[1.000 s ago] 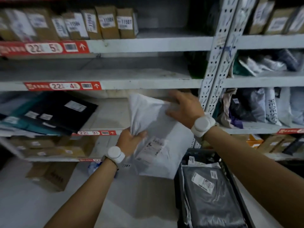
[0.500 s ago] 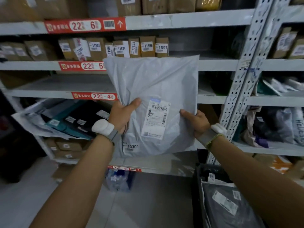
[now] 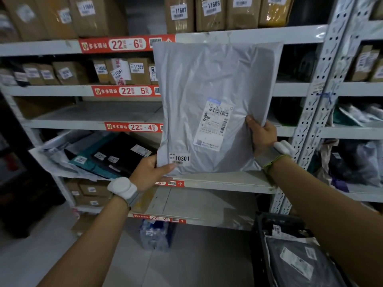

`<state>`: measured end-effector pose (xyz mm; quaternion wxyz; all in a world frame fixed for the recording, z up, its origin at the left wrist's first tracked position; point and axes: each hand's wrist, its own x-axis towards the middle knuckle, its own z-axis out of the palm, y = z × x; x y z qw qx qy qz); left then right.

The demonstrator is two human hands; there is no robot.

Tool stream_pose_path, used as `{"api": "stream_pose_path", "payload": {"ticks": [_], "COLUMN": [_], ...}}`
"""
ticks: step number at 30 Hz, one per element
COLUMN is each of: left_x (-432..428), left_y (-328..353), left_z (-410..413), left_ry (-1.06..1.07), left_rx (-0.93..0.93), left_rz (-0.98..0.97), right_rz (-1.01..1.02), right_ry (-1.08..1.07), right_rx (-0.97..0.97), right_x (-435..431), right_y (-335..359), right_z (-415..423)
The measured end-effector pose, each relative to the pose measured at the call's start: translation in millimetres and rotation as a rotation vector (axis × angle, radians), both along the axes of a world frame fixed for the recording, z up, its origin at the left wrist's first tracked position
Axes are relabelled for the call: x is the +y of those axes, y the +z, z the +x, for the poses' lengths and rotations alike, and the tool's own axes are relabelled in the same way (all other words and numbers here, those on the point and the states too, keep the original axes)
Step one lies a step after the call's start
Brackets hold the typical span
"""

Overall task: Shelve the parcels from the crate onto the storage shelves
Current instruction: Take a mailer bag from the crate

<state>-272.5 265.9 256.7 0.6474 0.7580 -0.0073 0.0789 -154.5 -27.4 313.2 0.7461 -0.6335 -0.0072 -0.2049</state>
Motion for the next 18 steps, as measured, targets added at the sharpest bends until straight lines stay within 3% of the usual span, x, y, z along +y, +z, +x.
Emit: {"api": "stream_pose_path", "payload": {"ticks": [18], "left_x": [40], "left_y": [-3], "left_z": [7], "left_ry": [0.081], "left_rx": [-0.006], "left_rz": [-0.076], "right_rz": [0.025], "right_ry": [0.022], "right_rx": [-0.052], "right_x": [46], "right_y": [-4], "right_z": [7]}}
